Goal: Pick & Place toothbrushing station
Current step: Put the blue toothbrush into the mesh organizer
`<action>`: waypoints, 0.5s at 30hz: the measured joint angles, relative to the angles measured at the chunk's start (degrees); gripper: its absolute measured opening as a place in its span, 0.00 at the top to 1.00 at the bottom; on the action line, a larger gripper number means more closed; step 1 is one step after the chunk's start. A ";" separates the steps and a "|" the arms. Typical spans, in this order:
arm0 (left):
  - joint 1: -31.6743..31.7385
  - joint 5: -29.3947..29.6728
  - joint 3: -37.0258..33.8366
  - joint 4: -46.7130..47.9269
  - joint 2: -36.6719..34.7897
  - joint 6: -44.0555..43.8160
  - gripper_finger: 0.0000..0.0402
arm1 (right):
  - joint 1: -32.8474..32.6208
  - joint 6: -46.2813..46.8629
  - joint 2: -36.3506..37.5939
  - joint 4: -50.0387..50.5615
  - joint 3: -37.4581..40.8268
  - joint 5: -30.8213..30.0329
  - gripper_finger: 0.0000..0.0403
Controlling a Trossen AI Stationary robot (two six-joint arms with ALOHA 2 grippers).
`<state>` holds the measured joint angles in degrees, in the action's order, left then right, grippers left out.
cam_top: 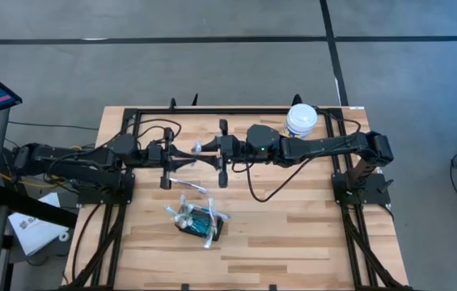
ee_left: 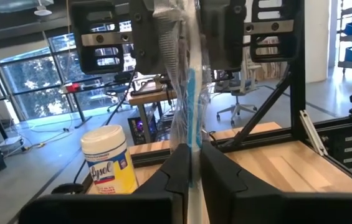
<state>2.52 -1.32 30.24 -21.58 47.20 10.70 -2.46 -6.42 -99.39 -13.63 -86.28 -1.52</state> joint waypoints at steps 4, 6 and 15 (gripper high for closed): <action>0.00 0.23 0.00 -0.02 0.00 0.11 0.91 | 0.00 0.00 -0.02 0.07 0.00 0.00 0.97; 0.00 0.22 0.00 0.00 0.00 0.02 0.88 | 0.00 -0.01 -0.04 0.11 0.00 0.00 0.96; 0.00 0.24 0.00 0.07 0.00 -0.61 0.83 | -0.04 -0.03 -0.04 2.54 -0.04 0.00 0.99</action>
<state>2.52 -1.08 30.24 -21.52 47.20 10.09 -2.50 -6.44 -99.44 -11.08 -86.32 -1.52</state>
